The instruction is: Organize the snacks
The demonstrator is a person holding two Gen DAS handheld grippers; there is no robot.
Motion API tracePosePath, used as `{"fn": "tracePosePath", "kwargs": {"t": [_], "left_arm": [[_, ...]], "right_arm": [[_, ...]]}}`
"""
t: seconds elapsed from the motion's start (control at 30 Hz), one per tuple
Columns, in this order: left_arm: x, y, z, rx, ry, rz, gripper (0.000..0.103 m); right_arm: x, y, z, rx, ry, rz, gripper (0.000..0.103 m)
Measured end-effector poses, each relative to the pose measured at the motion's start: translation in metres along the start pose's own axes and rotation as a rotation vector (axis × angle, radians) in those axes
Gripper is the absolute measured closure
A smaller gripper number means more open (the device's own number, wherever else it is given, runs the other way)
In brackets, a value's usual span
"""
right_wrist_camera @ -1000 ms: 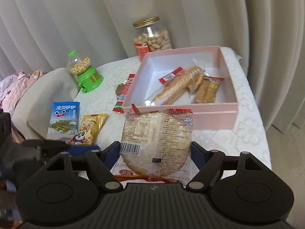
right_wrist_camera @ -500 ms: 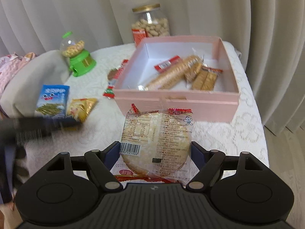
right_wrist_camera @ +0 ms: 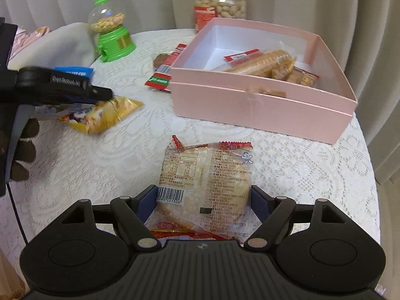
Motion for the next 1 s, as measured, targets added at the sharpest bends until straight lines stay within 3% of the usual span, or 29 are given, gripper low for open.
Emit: {"fn": "tracePosePath", "kwargs": {"t": [0.07, 0.2, 0.3, 0.43, 0.5, 0.6, 0.73, 0.83, 0.93, 1.0], "left_arm": [[-0.010, 0.018, -0.004, -0.041, -0.016, 0.056, 0.067], [-0.016, 0.041, -0.033, -0.001, 0.051, 0.190, 0.068], [-0.030, 0.065, -0.042, -0.041, 0.002, 0.285, 0.068], [-0.050, 0.088, -0.033, 0.034, -0.028, 0.412, 0.062], [-0.053, 0.094, -0.028, 0.062, -0.030, 0.442, 0.051], [-0.054, 0.102, -0.022, 0.032, -0.042, 0.439, 0.035], [-0.055, 0.105, -0.021, -0.008, -0.050, 0.423, 0.024], [-0.046, 0.095, -0.031, -0.043, -0.017, 0.329, 0.029], [-0.031, 0.066, -0.049, 0.018, 0.080, 0.209, 0.030], [-0.028, 0.045, -0.046, 0.024, 0.060, 0.110, 0.031]], "right_arm": [[0.001, -0.001, -0.001, -0.009, -0.001, -0.013, 0.024], [0.001, 0.004, -0.003, -0.047, 0.008, -0.022, 0.024], [0.001, 0.016, -0.006, -0.060, 0.009, -0.002, 0.024], [0.005, 0.036, -0.009, -0.067, 0.020, 0.062, 0.024], [0.007, 0.043, -0.013, -0.065, 0.027, 0.091, 0.024], [0.006, 0.049, -0.018, -0.061, 0.034, 0.105, 0.023], [0.006, 0.052, -0.019, -0.060, 0.038, 0.110, 0.022], [0.004, 0.052, -0.015, -0.054, 0.028, 0.123, 0.021], [0.002, 0.048, -0.011, -0.046, 0.020, 0.122, 0.020], [0.000, 0.046, -0.008, -0.048, 0.014, 0.113, 0.018]]}}
Point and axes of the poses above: each gripper's, at about its wrist camera, not at the fingertips, and z roughly the way its jaws point, y to its right, x to its top, the point moved 10 cm from there along z, roughly the way its jaws point, and after that the axes turned 3 degrees about x, right-handed, at the moved point
